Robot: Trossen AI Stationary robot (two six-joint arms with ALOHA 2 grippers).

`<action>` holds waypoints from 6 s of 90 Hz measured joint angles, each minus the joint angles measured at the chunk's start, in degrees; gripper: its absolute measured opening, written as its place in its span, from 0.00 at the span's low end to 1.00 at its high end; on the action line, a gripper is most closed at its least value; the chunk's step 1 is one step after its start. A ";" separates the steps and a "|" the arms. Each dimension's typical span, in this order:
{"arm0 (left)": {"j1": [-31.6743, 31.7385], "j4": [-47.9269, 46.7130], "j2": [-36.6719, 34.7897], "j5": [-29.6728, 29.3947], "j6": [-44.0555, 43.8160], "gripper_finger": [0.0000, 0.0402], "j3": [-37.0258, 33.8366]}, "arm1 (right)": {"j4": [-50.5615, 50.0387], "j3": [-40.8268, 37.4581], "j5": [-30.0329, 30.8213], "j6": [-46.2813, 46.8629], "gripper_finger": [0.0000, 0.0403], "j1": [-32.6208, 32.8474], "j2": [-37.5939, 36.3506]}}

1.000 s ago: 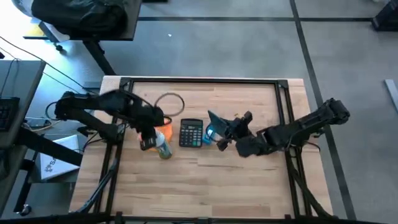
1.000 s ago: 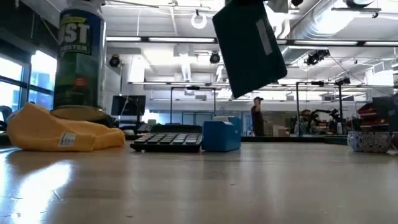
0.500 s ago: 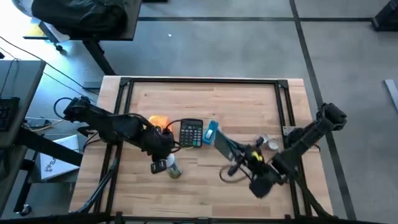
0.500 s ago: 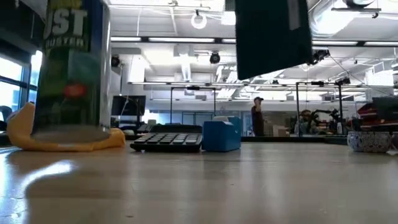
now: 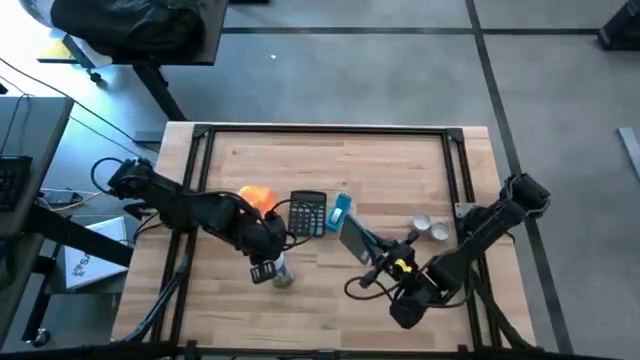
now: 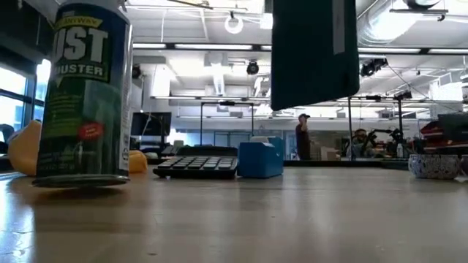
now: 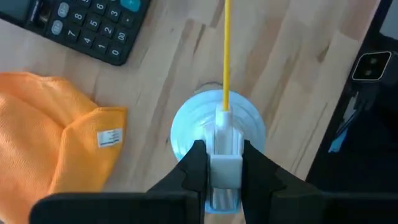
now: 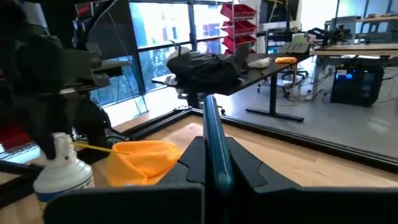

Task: Apply microfiber cloth
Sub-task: Wipe the tablet with the orange microfiber cloth

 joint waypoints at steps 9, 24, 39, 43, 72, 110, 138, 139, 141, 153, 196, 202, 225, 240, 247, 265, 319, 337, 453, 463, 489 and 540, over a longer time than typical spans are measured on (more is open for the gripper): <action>-0.59 -1.41 0.12 0.27 0.79 0.10 1.40 | 0.00 0.00 -0.02 -0.04 0.00 -0.66 0.00; -2.23 -3.75 0.06 -4.31 0.02 0.09 2.47 | 1.56 0.00 0.96 -0.68 0.00 -0.78 0.52; -3.62 -3.72 0.06 -8.07 -2.65 0.10 2.43 | 9.39 -0.01 2.07 -6.14 0.00 -0.60 3.63; -3.90 -3.77 0.06 -8.84 -3.43 0.10 2.43 | 11.81 -0.01 2.01 -8.17 0.00 -0.82 4.42; -3.92 -3.22 0.01 -9.16 -2.16 0.13 2.43 | 19.80 0.00 -1.63 -14.10 0.00 -3.73 5.79; -3.89 -3.05 0.38 -9.25 2.45 0.15 2.43 | 19.67 0.02 -4.60 -14.66 0.00 -4.58 5.79; -3.89 -2.98 0.38 -8.26 3.50 0.18 2.44 | 19.69 0.02 -6.27 -15.23 0.00 -4.84 5.79; -3.90 -2.98 0.38 -8.26 3.50 0.18 2.45 | 19.69 0.02 -6.27 -15.25 0.00 -4.84 5.79; -3.92 -2.97 0.38 -8.27 3.50 0.19 2.45 | 19.69 0.02 -6.27 -15.26 0.00 -4.84 5.80; -3.92 -1.94 0.38 -8.63 3.48 0.25 2.58 | 19.69 0.02 -6.43 -15.36 0.00 -4.84 5.81; -3.89 -0.89 0.38 -9.25 3.91 0.32 2.58 | 19.68 0.03 -6.43 -15.25 0.00 -4.86 5.81; -3.89 -0.93 0.38 -10.68 3.60 0.32 2.58 | 19.67 0.04 -6.45 -15.25 0.00 -4.84 5.81; -3.89 -0.91 0.38 -11.71 3.48 0.32 2.56 | 19.67 0.04 -6.46 -15.30 0.00 -4.84 5.81; -3.89 -0.27 0.38 -11.73 5.83 0.32 2.52 | 20.02 0.04 -6.00 -17.33 0.00 -4.99 5.81; -4.07 0.35 0.38 -11.80 7.12 0.32 3.07 | 21.32 0.04 -6.01 -18.84 0.00 -5.52 5.79; -5.13 0.39 -0.05 -15.44 13.13 0.32 7.43 | 25.22 0.07 -7.65 -23.58 0.00 -7.13 5.73; -0.97 5.50 0.05 -10.43 13.25 0.02 7.94 | 25.24 3.56 -9.67 -33.76 0.00 -7.49 5.55; -0.16 5.01 2.81 -6.67 10.76 0.01 7.94 | 22.80 4.33 -7.39 -30.45 0.00 -7.44 5.53; -0.46 -1.80 3.79 -9.62 9.25 0.00 9.05 | 11.96 4.24 -10.75 -16.65 0.00 -9.05 5.51; -0.77 -1.34 3.79 -9.73 10.60 0.00 8.89 | 11.97 4.24 -11.45 -16.64 0.00 -9.38 5.53; -0.86 1.36 3.56 -8.91 25.88 0.00 7.04 | 11.96 4.22 -11.80 -16.65 0.00 -9.32 5.53; 9.89 20.70 -5.59 19.74 57.66 0.00 3.18 | 11.99 4.22 -11.98 -18.65 0.00 -8.56 5.53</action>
